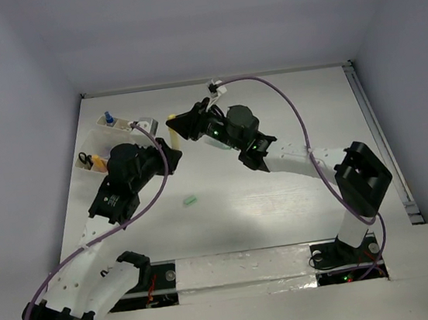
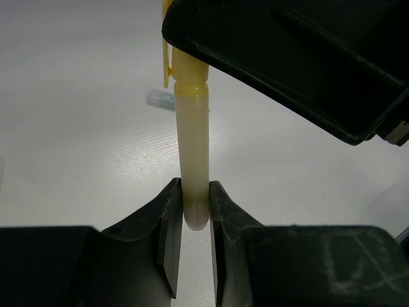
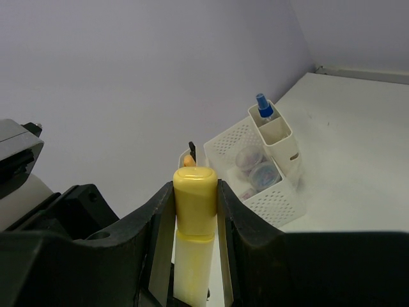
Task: Sort the stationery into containers
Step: Close the pen cap on the pen.
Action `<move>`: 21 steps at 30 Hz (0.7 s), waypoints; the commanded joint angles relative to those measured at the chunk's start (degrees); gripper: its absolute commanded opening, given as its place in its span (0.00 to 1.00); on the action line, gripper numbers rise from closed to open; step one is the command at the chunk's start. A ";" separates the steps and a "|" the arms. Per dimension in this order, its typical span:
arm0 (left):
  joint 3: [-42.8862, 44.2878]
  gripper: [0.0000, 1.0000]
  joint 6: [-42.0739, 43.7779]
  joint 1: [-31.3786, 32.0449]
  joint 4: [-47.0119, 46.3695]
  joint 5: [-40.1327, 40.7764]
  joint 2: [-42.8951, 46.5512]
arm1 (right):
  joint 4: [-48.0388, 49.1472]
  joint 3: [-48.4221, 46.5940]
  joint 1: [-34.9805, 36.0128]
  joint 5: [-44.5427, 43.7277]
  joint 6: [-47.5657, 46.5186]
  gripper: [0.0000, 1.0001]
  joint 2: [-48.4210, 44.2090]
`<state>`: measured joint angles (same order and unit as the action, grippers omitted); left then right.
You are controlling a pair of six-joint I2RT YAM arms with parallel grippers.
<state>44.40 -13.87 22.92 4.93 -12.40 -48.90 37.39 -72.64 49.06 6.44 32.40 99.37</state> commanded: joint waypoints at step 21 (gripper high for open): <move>4.90 0.00 0.77 -0.07 -5.02 10.82 5.04 | 4.19 7.52 1.39 26.69 19.44 0.00 0.82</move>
<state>44.51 -12.43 24.14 12.99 -11.40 -45.32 42.92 -66.61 47.79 17.06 44.97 99.02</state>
